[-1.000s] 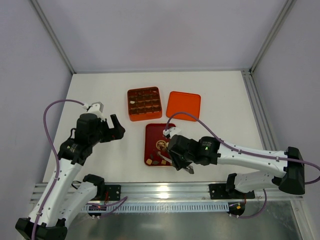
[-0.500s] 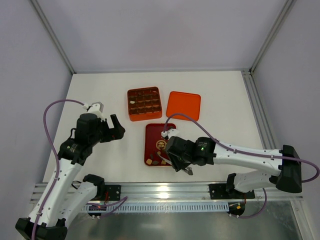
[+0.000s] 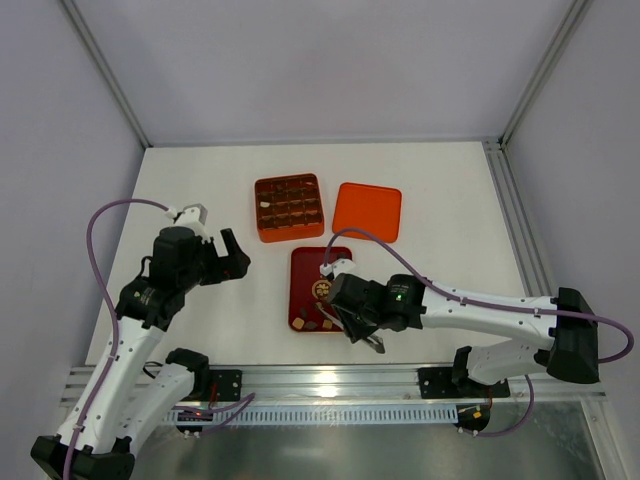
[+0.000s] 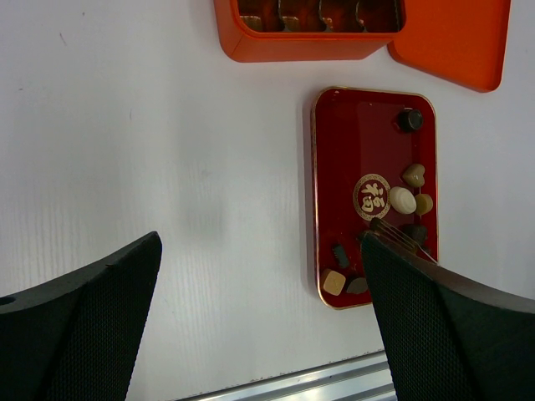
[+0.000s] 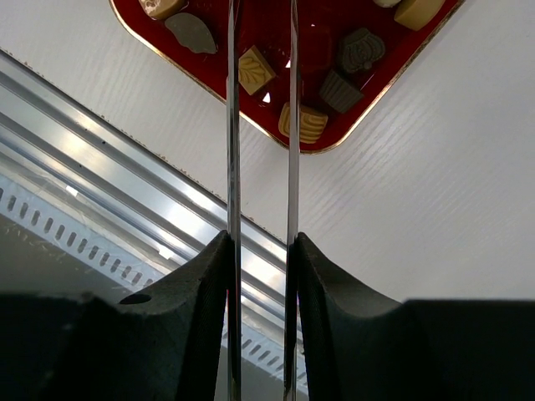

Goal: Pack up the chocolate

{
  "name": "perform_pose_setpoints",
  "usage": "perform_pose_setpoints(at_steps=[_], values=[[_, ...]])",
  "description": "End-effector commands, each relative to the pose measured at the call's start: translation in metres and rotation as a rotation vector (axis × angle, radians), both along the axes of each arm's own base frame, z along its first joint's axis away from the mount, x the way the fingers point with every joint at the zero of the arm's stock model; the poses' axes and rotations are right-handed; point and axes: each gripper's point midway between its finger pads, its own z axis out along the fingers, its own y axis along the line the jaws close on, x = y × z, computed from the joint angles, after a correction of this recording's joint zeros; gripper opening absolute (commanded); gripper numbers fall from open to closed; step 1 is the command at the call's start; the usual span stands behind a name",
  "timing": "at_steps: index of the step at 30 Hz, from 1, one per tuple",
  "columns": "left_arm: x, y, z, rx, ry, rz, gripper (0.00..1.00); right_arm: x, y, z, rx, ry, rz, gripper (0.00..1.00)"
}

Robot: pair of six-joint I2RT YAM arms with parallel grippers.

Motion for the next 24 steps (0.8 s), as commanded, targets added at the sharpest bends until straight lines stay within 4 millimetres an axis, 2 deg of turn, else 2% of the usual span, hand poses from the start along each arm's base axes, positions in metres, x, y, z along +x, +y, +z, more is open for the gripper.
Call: perform_pose_setpoints(at_steps=[1,10,18,24], values=[[0.004,0.0,0.004,-0.009,-0.022,0.01,1.0,0.008,0.009,0.014,0.033,-0.048,0.004,0.37],[0.004,0.0,0.005,-0.01,-0.027,0.01,1.0,0.025,0.01,0.021,0.042,-0.085,-0.009,0.36],[0.004,0.0,0.004,-0.009,-0.024,0.014,1.0,0.041,0.018,0.031,0.094,-0.099,-0.017,0.36],[0.004,0.0,0.004,-0.01,-0.024,0.011,1.0,0.046,0.026,0.034,0.14,-0.088,-0.004,0.36]])
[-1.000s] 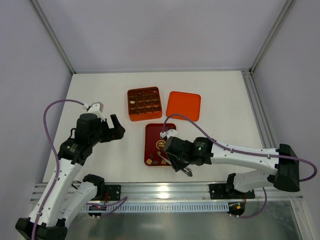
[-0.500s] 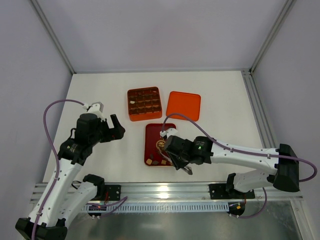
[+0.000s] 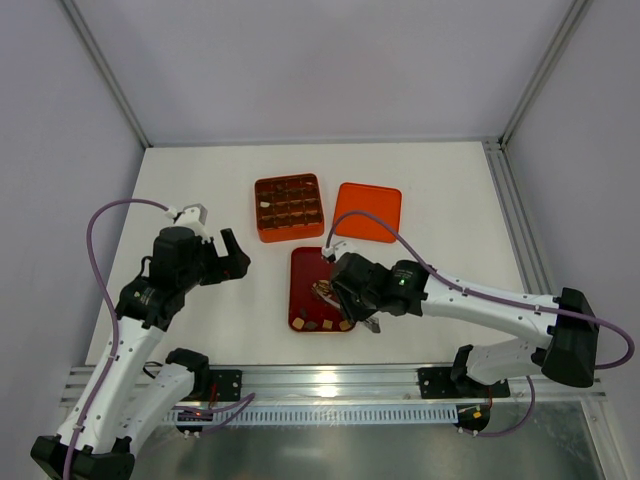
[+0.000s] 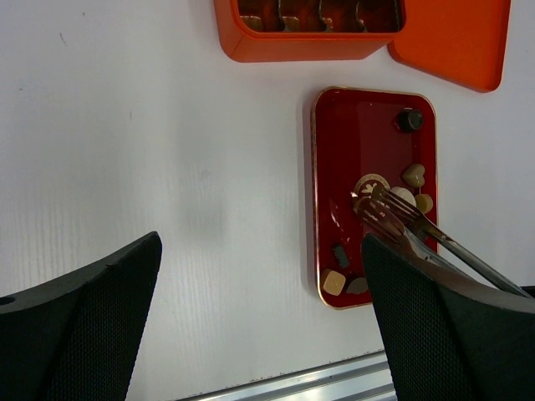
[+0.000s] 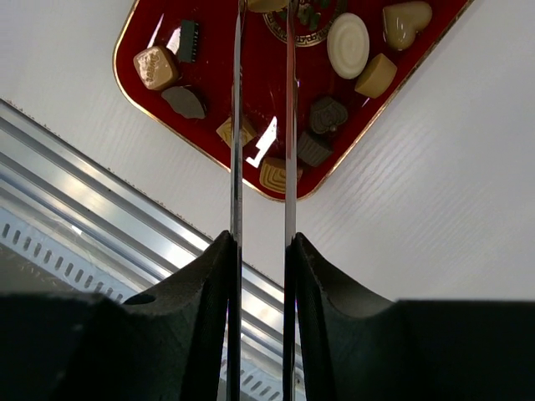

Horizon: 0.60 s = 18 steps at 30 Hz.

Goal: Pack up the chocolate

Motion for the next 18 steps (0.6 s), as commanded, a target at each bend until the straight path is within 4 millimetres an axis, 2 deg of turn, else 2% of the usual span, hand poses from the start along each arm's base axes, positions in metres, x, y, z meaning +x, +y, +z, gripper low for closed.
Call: perform_pose_setpoints(at_steps=[1,7,18], values=[[0.0034,-0.0002,0.0051,-0.009,-0.026,0.011,1.0,0.0108,0.023,0.0206,0.099,-0.037,0.028,0.36],[0.003,-0.0003,0.0052,-0.01,-0.027,0.01,1.0,0.0131,0.0293,0.0179,0.101,-0.028,0.052,0.36],[0.0032,-0.0001,0.0058,-0.01,-0.03,0.011,1.0,0.0143,0.0279,0.0176,0.085,-0.028,0.05,0.38]])
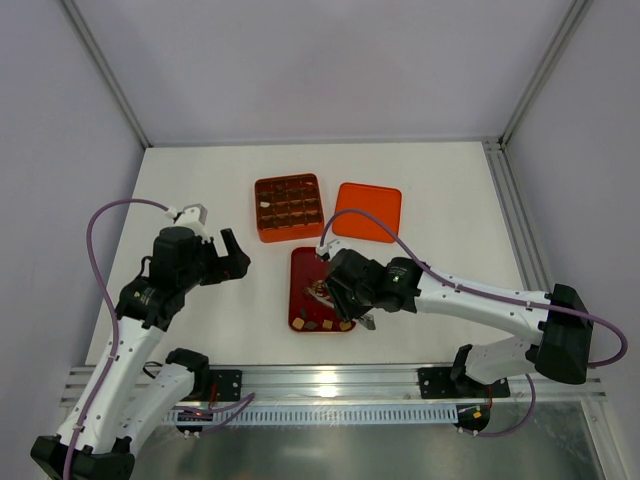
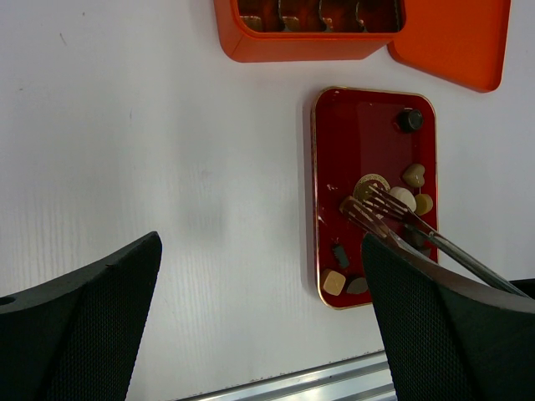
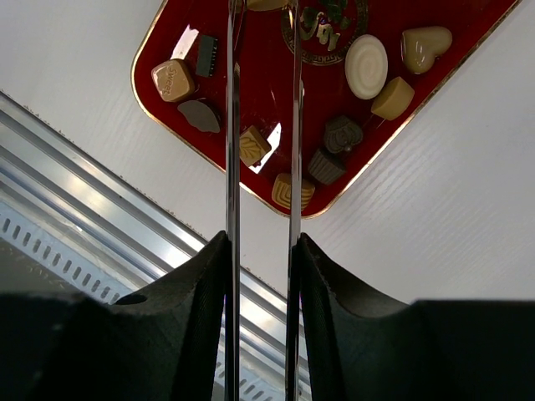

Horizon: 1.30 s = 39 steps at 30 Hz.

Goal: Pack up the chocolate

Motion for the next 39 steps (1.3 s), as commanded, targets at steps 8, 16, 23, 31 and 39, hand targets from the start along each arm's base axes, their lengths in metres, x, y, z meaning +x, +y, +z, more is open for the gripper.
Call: perform_pose_setpoints(at_steps=[8,16,23,31,39], values=[[0.003,0.0,0.005,-0.01,-0.029,0.011,1.0,0.009,0.016,0.015,0.052,-0.029,0.015,0.4],[0.003,0.0,0.006,-0.01,-0.031,0.009,1.0,0.009,0.017,0.011,0.039,-0.021,0.018,0.41],[0.003,-0.001,0.006,-0.011,-0.031,0.008,1.0,0.01,0.018,0.009,0.032,-0.022,0.019,0.41],[0.002,0.0,0.007,-0.012,-0.033,0.01,1.0,0.01,0.018,0.004,0.029,-0.015,0.021,0.4],[0.003,0.0,0.006,-0.012,-0.033,0.01,1.0,0.012,0.015,0.002,0.03,-0.009,0.015,0.36]])
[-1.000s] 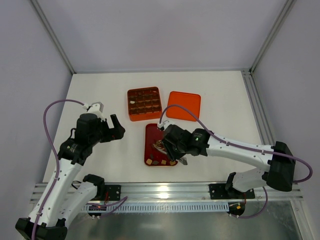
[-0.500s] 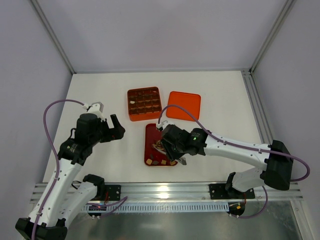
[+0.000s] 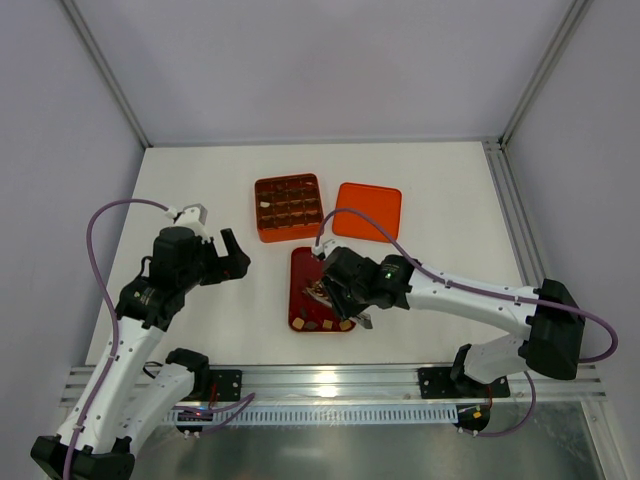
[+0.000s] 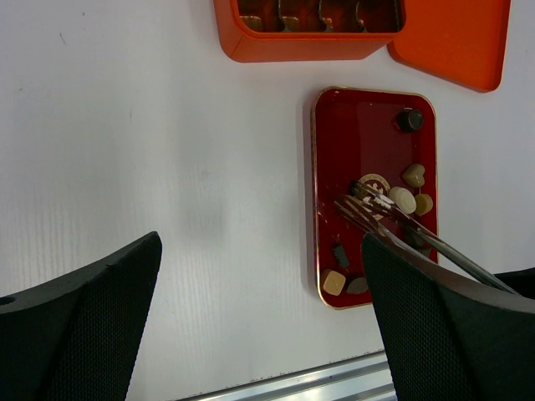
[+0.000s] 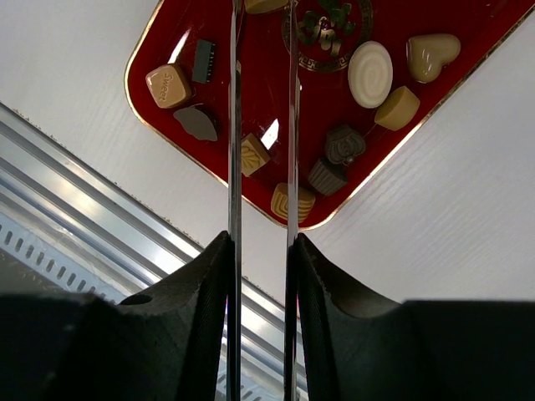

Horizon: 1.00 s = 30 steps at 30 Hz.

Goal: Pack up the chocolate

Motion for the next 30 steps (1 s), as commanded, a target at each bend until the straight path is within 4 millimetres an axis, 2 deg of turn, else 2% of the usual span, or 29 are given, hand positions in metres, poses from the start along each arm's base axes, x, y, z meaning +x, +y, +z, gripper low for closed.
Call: perform_pose_setpoints(at_steps=[1,14,30], values=[[0.003,0.0,0.006,-0.011,-0.031,0.01,1.0,0.006,0.01,0.012,0.051,-0.024,0.003,0.36],[0.003,-0.001,0.004,-0.009,-0.023,0.01,1.0,0.016,0.005,0.03,0.083,-0.057,-0.027,0.34],[0.003,0.0,0.005,-0.01,-0.026,0.01,1.0,0.019,0.003,0.039,0.109,-0.064,-0.04,0.34]])
